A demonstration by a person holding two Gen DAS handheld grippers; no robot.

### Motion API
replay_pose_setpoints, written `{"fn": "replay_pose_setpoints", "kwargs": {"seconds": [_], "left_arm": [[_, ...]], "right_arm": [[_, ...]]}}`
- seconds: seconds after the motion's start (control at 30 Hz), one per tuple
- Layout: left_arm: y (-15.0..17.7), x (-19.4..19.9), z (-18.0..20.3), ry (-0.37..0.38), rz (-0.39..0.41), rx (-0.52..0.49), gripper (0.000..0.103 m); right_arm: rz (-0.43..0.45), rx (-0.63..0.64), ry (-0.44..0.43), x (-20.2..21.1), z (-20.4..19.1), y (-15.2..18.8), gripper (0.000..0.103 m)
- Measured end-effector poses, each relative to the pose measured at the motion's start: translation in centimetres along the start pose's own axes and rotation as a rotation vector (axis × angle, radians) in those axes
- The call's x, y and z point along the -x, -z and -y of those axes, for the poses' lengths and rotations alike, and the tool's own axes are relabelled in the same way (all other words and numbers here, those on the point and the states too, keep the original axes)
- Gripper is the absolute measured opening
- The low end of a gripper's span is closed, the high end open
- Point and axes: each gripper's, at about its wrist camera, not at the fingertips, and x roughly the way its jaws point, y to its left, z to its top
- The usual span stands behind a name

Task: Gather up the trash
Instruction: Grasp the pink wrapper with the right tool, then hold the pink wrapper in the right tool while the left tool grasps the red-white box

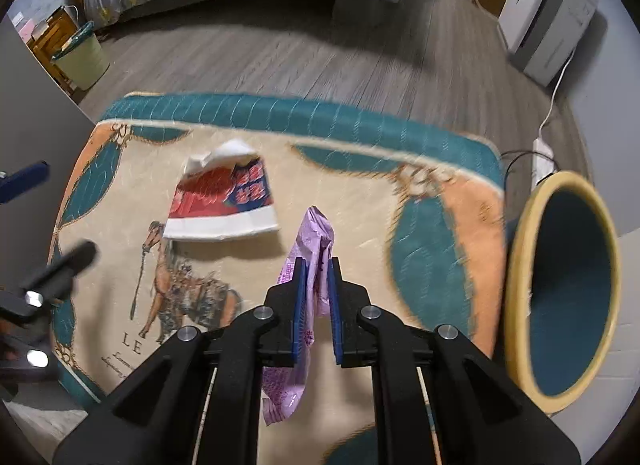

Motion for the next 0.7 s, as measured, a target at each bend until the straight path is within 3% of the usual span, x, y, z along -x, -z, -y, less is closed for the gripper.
{"fn": "replay_pose_setpoints", "kwargs": {"seconds": [0.37,0.43,0.5,0.7], "left_arm": [[-2.8,-4.1,2.7,0.042,0.004,-0.062,0.094],[-3.4,-4.9,3.2,0.038,0.012,-0.091,0.085],[-3.8,-6.0,3.5,0.054,-0.017,-0.098,0.067],[-4.5,-7.9,4.2,0.048,-0.050,-0.133,0.056]], "right_arm": [[0.009,-0.037,-0.023,-0.8,4.1,0.2,0.010],[0.006,-0.044,-0.034,-1.1,4.5,0.2,0.010],[0.005,-0.042,-0.039,-1.3,4.8,0.1,0.010],[0.007,-0.033,-0.049,-1.9,5.2,-0.4,0.010]]}}
